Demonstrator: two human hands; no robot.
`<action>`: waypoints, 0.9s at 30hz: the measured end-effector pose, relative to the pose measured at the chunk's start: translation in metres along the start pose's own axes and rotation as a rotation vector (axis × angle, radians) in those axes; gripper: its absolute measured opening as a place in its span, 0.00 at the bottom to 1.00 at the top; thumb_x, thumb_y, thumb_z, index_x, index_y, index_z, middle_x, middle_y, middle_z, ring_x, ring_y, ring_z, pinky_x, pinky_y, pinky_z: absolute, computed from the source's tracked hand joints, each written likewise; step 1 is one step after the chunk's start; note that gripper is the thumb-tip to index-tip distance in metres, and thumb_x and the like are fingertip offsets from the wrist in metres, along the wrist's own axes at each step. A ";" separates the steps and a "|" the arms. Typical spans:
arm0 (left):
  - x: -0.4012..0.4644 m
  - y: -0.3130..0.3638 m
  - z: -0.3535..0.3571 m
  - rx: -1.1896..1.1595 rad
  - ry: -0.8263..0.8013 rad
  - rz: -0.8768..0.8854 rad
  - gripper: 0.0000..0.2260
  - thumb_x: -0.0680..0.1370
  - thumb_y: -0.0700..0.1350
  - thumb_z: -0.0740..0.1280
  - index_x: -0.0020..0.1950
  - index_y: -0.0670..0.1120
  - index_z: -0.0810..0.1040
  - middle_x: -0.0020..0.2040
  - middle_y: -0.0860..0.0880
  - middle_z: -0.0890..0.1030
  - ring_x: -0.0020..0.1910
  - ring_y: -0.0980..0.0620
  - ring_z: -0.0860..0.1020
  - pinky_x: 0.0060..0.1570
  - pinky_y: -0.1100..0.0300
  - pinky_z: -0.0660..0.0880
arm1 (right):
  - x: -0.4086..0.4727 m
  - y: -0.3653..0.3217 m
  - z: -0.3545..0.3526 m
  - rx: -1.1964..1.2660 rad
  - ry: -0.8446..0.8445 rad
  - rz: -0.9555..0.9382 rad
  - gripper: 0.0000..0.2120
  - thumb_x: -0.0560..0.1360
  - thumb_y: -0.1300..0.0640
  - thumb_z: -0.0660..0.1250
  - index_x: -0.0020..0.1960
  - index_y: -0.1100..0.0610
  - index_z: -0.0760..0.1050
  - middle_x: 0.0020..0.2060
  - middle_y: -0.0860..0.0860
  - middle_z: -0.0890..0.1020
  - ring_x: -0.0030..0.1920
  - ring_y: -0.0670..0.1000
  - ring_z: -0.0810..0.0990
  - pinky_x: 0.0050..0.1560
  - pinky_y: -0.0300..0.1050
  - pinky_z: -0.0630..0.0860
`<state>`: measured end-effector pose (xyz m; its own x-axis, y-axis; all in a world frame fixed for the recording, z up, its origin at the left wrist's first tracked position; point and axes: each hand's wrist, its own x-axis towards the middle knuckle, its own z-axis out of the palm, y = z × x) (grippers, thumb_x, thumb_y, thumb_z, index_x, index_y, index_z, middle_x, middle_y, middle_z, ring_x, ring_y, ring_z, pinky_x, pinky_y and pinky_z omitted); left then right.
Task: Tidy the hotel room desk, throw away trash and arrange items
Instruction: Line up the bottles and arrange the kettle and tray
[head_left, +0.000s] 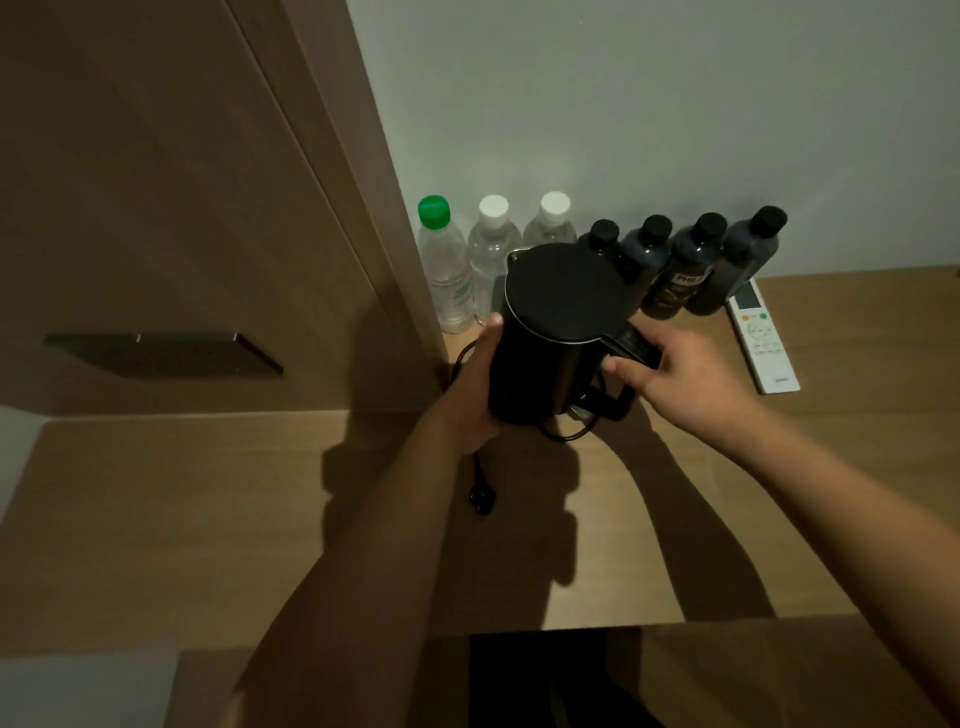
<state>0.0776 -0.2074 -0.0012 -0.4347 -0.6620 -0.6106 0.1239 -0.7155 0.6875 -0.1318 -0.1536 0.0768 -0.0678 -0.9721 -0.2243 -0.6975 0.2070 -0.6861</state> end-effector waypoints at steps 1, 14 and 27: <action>0.001 0.002 0.001 0.001 0.016 0.000 0.32 0.76 0.74 0.58 0.75 0.59 0.72 0.71 0.49 0.77 0.70 0.46 0.75 0.74 0.41 0.66 | -0.001 -0.001 0.000 -0.033 0.008 -0.005 0.15 0.78 0.54 0.68 0.65 0.52 0.75 0.43 0.44 0.79 0.43 0.40 0.76 0.37 0.35 0.67; -0.001 0.001 -0.009 -0.188 0.059 0.005 0.23 0.81 0.68 0.57 0.64 0.55 0.80 0.58 0.51 0.85 0.58 0.50 0.83 0.64 0.49 0.76 | 0.011 -0.022 0.004 -0.092 -0.067 -0.084 0.04 0.78 0.52 0.68 0.51 0.52 0.77 0.38 0.46 0.79 0.38 0.41 0.76 0.34 0.38 0.65; -0.009 0.006 -0.007 -0.138 0.112 0.008 0.29 0.79 0.72 0.52 0.71 0.56 0.75 0.59 0.52 0.83 0.60 0.51 0.80 0.62 0.49 0.77 | 0.002 -0.024 0.010 -0.058 -0.179 -0.084 0.03 0.78 0.50 0.69 0.49 0.45 0.75 0.36 0.43 0.80 0.34 0.36 0.77 0.30 0.30 0.68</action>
<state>0.0884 -0.2070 0.0055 -0.3323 -0.6827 -0.6508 0.2511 -0.7291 0.6367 -0.1077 -0.1590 0.0857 0.1162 -0.9496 -0.2913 -0.7359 0.1147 -0.6673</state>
